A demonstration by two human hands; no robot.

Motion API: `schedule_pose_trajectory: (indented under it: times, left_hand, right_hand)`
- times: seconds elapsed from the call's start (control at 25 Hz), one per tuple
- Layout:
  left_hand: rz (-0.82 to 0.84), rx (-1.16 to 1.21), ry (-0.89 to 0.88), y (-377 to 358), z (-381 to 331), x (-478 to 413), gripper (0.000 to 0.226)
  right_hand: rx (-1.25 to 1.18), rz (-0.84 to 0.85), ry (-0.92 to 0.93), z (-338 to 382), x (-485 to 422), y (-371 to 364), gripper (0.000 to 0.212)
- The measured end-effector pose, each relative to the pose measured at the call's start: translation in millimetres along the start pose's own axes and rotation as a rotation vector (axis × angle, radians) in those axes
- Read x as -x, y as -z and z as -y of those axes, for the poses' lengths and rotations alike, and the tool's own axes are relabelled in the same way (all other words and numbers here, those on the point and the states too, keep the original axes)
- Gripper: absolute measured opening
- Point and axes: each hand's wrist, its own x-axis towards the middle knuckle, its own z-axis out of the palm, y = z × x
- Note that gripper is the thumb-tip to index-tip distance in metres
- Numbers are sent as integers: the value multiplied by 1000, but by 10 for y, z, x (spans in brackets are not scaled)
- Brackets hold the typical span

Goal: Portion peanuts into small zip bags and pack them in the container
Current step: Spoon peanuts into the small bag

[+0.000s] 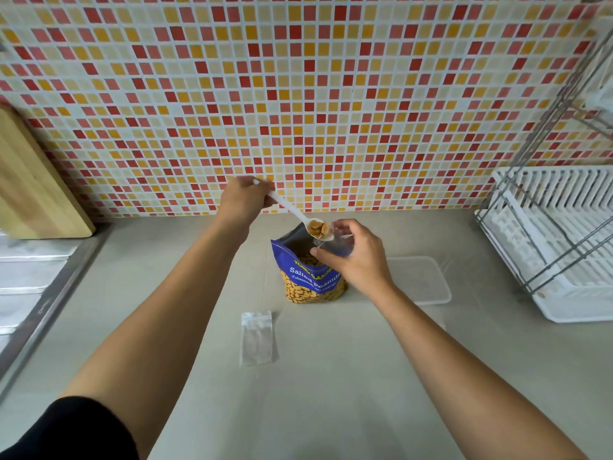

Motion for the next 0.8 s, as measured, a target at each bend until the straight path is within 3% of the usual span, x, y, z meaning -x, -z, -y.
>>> schedule_pose_trajectory:
  times: [0.16, 0.28, 0.36, 0.48, 0.64, 0.8]
  left_hand:
    - [40, -384, -395, -98, -229, 146, 22]
    - [-19, -620, -626, -98, -378, 245, 21]
    - [-92, -568, -628, 2, -455, 207, 23]
    - [-171, -361, -469, 158, -389, 58, 26]
    - [-13, -663, -408, -118, 169, -37, 27]
    - [13, -899, -415, -371, 501, -24, 28]
  right_hand:
    - [-155, -37, -53, 45, 20, -66, 50]
    - [-243, -37, -55, 85, 43, -73, 48]
    - [-268, -36, -54, 78, 50, -65, 45]
    - [-339, -82, -96, -7, 57, -38, 48]
    - [-392, -97, -152, -140, 84, -11, 51]
    - [-406, -55, -166, -212, 115, -14, 49]
